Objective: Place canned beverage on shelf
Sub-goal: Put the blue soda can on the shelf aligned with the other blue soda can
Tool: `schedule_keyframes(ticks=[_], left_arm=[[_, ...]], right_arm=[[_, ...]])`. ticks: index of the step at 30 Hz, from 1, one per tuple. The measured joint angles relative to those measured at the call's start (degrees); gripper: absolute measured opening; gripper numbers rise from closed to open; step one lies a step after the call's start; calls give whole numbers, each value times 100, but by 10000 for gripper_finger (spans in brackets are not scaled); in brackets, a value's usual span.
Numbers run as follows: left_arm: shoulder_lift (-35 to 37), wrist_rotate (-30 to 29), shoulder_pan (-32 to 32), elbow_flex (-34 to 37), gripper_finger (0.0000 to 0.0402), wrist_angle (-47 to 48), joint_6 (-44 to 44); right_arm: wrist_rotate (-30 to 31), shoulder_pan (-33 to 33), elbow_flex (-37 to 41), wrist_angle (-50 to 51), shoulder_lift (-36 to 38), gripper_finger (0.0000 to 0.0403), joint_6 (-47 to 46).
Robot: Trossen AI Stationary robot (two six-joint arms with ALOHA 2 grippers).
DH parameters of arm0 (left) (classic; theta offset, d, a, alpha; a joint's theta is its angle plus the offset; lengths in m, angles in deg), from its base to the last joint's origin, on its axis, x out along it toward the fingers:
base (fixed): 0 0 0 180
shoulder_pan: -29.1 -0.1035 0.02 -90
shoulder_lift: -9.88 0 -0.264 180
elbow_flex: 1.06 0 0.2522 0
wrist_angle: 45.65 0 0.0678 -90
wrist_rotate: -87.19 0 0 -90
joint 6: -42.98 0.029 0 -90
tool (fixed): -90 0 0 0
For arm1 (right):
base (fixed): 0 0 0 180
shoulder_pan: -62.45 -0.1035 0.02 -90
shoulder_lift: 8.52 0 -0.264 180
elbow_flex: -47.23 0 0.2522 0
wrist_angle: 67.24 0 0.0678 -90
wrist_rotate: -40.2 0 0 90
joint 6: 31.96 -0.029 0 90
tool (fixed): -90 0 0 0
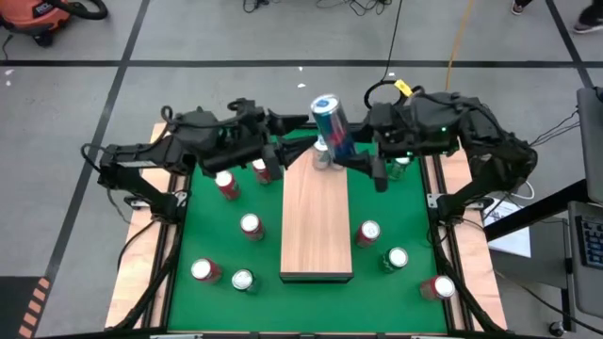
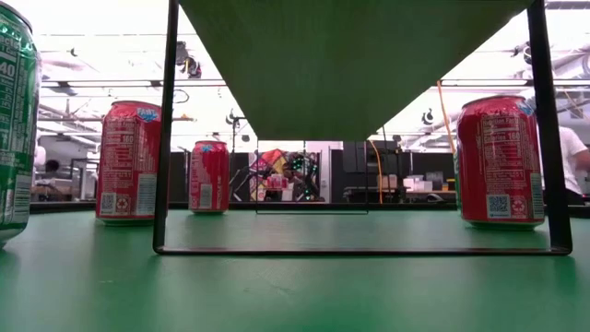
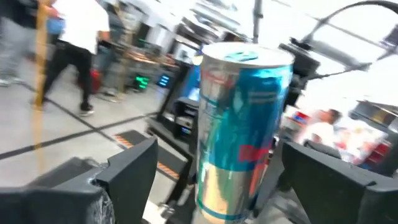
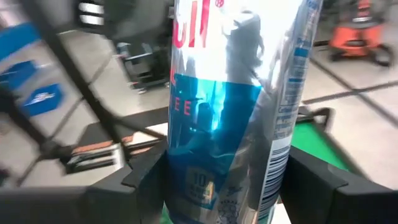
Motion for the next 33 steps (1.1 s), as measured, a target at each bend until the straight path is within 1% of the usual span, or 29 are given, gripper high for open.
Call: schedule_keyframes(ticks=[4, 7, 11, 16, 23, 27, 30, 33], left_arm=[[-15, 691, -172, 2, 345, 33, -134], [-13, 1195, -271, 2, 345, 7, -176], [-34, 1601, -305, 2, 345, -82, 98], [-47, 2413, -307, 2, 345, -670, 440], [-46, 2660, -307, 6, 345, -817, 462], [-102, 2777, -307, 5, 345, -1156, 712], [-186, 3040, -305, 7, 345, -1389, 875], [-221, 3244, -300, 7, 345, -1496, 910]], right_arm=[[-709, 27, 0, -46, 39, 234, 28], [-996, 27, 0, -42, 10, 235, 19], [-1436, 28, 0, -64, -69, 234, -109], [-1940, 28, 2, -86, -120, 236, -123], [-2387, 27, 0, -311, -172, 234, -174], [-2696, 32, 0, -607, -294, 235, -297], [-2718, 37, 0, -676, -389, 234, -350], [-2905, 65, 0, -743, -474, 234, -431]])
